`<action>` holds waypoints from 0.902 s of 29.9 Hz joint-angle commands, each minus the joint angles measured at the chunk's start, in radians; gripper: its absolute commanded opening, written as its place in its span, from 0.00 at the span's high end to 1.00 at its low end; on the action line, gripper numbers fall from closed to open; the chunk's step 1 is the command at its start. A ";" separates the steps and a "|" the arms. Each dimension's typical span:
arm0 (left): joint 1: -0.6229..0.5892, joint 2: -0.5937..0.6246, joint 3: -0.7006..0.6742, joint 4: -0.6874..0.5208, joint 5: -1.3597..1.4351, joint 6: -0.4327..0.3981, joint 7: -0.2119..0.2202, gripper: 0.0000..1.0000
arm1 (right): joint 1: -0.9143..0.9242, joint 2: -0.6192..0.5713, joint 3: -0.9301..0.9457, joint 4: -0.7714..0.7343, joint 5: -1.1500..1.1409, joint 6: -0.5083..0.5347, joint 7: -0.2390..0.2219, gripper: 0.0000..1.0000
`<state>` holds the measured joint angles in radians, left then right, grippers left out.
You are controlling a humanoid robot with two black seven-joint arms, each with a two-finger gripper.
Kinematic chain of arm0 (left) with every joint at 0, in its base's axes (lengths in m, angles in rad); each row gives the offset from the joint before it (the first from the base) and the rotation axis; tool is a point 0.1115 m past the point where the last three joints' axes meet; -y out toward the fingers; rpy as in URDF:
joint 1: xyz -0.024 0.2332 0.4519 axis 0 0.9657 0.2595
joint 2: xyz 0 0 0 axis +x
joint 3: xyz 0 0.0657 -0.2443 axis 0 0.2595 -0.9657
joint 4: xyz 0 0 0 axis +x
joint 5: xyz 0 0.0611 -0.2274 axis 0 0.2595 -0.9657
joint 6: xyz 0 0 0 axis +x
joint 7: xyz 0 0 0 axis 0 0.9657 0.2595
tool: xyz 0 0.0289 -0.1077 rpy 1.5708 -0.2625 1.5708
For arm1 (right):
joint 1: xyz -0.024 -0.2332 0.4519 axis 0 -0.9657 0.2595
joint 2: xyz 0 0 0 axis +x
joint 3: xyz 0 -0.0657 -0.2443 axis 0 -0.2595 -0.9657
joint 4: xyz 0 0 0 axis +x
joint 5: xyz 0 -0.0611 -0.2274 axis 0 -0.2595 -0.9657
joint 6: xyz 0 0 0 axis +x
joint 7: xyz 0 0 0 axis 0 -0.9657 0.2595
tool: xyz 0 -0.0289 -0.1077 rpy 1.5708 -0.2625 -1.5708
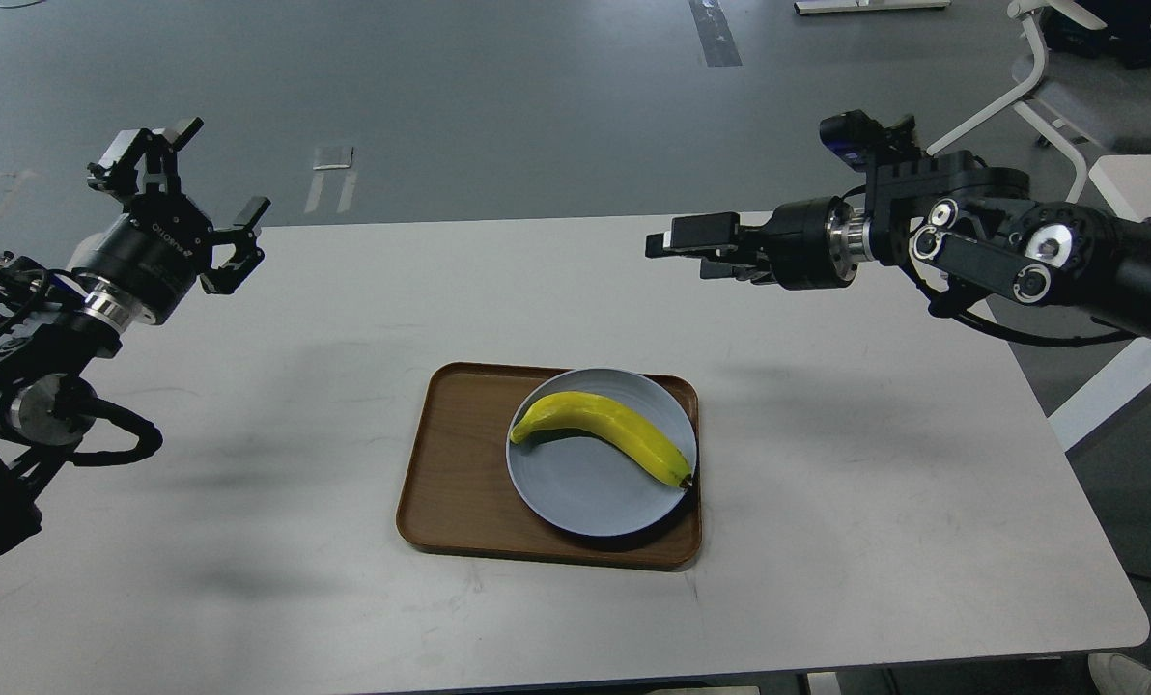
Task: Place banana on plate with both arms
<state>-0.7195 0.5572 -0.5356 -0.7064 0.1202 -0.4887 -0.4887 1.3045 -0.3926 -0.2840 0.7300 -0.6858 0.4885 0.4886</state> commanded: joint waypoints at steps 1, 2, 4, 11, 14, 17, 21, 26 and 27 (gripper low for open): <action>0.005 -0.006 0.003 0.002 0.001 0.000 0.000 0.00 | -0.150 -0.057 0.193 0.000 0.086 0.000 0.000 0.00; 0.006 -0.016 0.005 0.002 0.001 0.000 0.000 0.00 | -0.209 -0.066 0.265 0.000 0.116 0.000 0.000 0.00; 0.009 -0.025 0.008 0.002 0.003 0.000 0.000 0.00 | -0.299 -0.071 0.375 0.000 0.164 0.000 0.000 0.00; 0.023 -0.042 0.011 0.002 0.009 0.000 0.000 0.00 | -0.494 -0.071 0.603 0.002 0.327 0.000 0.000 0.00; 0.025 -0.062 0.011 0.008 0.009 0.000 0.000 0.00 | -0.536 -0.072 0.621 0.002 0.432 0.000 0.000 0.00; 0.032 -0.082 0.012 0.013 0.010 0.000 0.000 0.00 | -0.557 -0.072 0.623 0.002 0.509 0.000 0.000 0.00; 0.041 -0.094 0.011 0.015 0.012 0.000 0.000 0.00 | -0.568 -0.072 0.626 0.002 0.526 0.000 0.000 0.00; 0.046 -0.100 0.012 0.015 0.013 0.000 0.000 0.00 | -0.590 -0.072 0.628 0.002 0.526 0.000 0.000 0.00; 0.049 -0.100 0.011 0.015 0.013 0.000 0.000 0.00 | -0.594 -0.072 0.628 0.002 0.526 0.000 0.000 0.00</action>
<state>-0.6753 0.4582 -0.5241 -0.6918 0.1332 -0.4887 -0.4887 0.7217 -0.4651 0.3433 0.7318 -0.1599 0.4886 0.4886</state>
